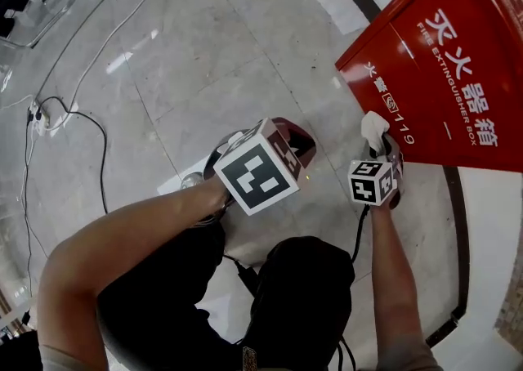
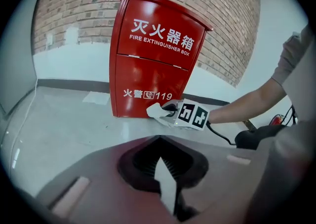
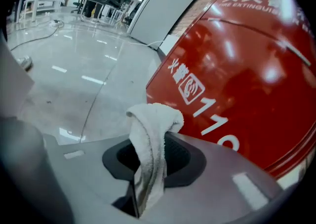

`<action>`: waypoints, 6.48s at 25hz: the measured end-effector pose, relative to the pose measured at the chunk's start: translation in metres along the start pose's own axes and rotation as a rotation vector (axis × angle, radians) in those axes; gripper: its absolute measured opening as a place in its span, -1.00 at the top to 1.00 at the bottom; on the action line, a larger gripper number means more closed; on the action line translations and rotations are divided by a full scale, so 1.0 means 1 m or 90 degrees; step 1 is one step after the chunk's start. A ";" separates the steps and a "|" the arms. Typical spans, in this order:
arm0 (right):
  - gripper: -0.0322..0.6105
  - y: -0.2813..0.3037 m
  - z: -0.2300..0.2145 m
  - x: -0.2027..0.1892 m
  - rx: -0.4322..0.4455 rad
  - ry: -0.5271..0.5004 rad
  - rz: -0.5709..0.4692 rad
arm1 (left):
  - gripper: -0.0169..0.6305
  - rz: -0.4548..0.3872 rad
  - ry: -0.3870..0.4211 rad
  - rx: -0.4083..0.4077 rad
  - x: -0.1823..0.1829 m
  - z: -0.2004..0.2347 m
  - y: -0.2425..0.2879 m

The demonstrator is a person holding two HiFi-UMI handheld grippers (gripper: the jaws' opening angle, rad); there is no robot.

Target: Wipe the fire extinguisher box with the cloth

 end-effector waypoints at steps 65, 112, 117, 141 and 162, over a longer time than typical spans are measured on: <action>0.52 -0.098 -0.101 0.178 -0.153 -0.078 -0.146 | 0.95 -0.089 0.015 0.037 0.054 0.059 -0.003; 0.52 0.135 0.039 0.134 -0.014 -0.167 0.140 | 0.95 -0.014 -0.077 0.006 -0.042 0.164 -0.006; 0.52 0.105 0.022 0.161 0.020 -0.094 0.041 | 0.95 -0.011 -0.055 0.016 -0.026 0.157 -0.002; 0.52 -0.243 -0.186 0.027 -0.043 0.191 -0.354 | 0.95 -0.084 0.183 -0.007 0.176 -0.107 0.024; 0.53 -0.210 -0.362 -0.011 -0.105 0.359 -0.495 | 0.95 -0.033 0.269 -0.051 0.226 -0.154 0.084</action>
Point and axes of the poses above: the fingertips, and each gripper's own axes: y forward along the fingers, z to its left, x out of its top, the point moved 1 cm from there along -y, backward along the fingers, and after that the axes turned 4 degrees about -y, right-handed, at the moved point
